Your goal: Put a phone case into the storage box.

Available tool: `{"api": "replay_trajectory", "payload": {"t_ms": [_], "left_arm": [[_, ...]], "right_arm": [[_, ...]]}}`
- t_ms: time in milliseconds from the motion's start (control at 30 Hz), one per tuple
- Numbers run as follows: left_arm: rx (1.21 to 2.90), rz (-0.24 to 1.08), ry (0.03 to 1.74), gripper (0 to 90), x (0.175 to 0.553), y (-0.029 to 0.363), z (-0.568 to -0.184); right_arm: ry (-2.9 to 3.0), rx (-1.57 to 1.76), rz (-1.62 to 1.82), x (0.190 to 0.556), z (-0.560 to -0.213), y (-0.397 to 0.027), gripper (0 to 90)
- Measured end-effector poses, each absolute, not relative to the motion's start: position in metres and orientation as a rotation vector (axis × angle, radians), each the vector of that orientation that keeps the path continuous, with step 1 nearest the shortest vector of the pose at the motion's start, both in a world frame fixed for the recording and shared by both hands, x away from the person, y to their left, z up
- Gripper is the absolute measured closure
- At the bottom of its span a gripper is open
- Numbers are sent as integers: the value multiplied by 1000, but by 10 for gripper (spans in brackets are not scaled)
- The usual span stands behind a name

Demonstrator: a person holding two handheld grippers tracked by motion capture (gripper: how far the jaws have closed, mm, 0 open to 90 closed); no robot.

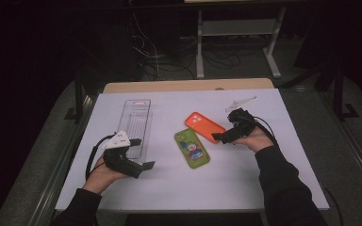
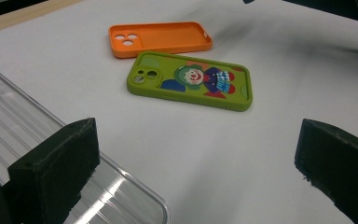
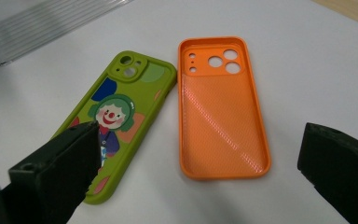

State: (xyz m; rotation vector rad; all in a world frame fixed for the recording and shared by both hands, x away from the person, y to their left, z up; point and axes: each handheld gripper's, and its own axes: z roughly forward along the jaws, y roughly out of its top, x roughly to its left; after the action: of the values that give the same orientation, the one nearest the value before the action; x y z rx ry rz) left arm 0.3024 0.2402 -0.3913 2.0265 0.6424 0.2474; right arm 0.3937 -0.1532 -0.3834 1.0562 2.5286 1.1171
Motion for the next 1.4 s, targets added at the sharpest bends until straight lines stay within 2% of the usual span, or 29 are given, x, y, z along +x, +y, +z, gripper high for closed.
{"api": "replay_trajectory", "payload": {"t_ms": [933, 1400], "left_arm": [[2015, 237, 652, 0, 302, 241, -391], [2022, 235, 649, 0, 302, 242, -390]], "right_arm": [[2563, 1037, 1086, 444, -385, -124, 0], [2640, 991, 1002, 464, -400, -104, 0]]}}
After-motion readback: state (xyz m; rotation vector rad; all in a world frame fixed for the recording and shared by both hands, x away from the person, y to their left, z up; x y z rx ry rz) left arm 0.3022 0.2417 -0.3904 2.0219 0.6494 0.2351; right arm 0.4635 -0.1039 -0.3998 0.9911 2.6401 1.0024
